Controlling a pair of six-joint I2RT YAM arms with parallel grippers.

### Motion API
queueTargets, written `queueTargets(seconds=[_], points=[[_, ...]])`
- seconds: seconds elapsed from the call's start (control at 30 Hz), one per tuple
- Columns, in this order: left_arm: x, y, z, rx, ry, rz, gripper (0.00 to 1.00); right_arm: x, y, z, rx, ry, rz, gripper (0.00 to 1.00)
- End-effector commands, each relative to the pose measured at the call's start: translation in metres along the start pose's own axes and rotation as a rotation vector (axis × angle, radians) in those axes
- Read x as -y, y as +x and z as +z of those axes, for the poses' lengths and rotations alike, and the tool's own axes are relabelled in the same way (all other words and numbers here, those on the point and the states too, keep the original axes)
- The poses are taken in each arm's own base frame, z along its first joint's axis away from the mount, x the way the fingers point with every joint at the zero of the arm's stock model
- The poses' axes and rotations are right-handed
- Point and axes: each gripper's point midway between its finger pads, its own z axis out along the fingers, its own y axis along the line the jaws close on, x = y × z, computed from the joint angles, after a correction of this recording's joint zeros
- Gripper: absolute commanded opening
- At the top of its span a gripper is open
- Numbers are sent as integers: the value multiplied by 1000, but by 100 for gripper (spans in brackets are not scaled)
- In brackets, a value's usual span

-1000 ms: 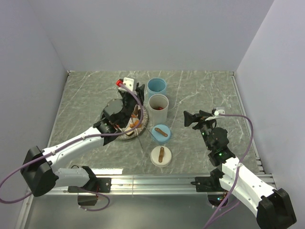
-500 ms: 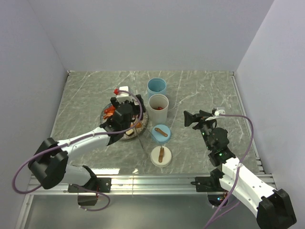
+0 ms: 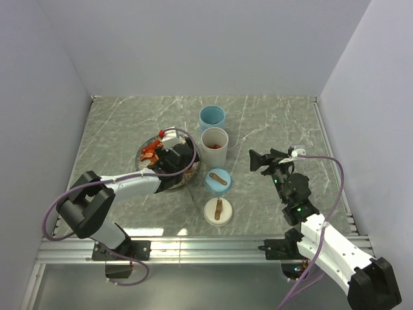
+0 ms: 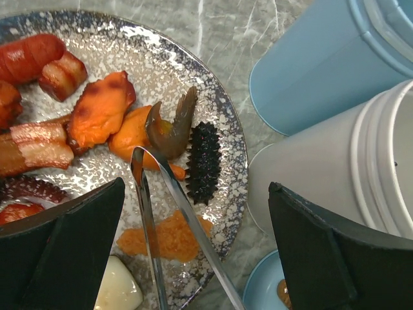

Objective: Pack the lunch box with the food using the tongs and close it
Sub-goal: Grab the clamp with the left arm

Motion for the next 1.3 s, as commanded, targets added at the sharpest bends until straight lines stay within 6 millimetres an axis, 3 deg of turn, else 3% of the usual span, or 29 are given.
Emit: queueTargets(seconds=[0.0, 0.33, 0.53, 0.73, 0.8, 1.0, 1.27], points=[[-1, 3, 3, 1, -22, -84, 100, -2, -15, 0, 54, -11, -1, 98], [-6, 32, 21, -52, -74, -47, 98, -2, -15, -1, 56, -11, -1, 98], [-7, 28, 19, -44, -69, -43, 75, -2, -15, 0, 54, -9, -1, 98], [-2, 20, 12, -27, -44, -29, 44, -2, -15, -1, 53, -10, -1, 98], [-3, 20, 11, -28, -50, -19, 42, -2, -15, -1, 54, -11, -1, 98], [7, 0, 2, 15, -33, -3, 41, -3, -14, 0, 51, -13, -1, 98], [28, -52, -30, 159, 19, -5, 41, -2, -15, 0, 54, -11, -1, 98]])
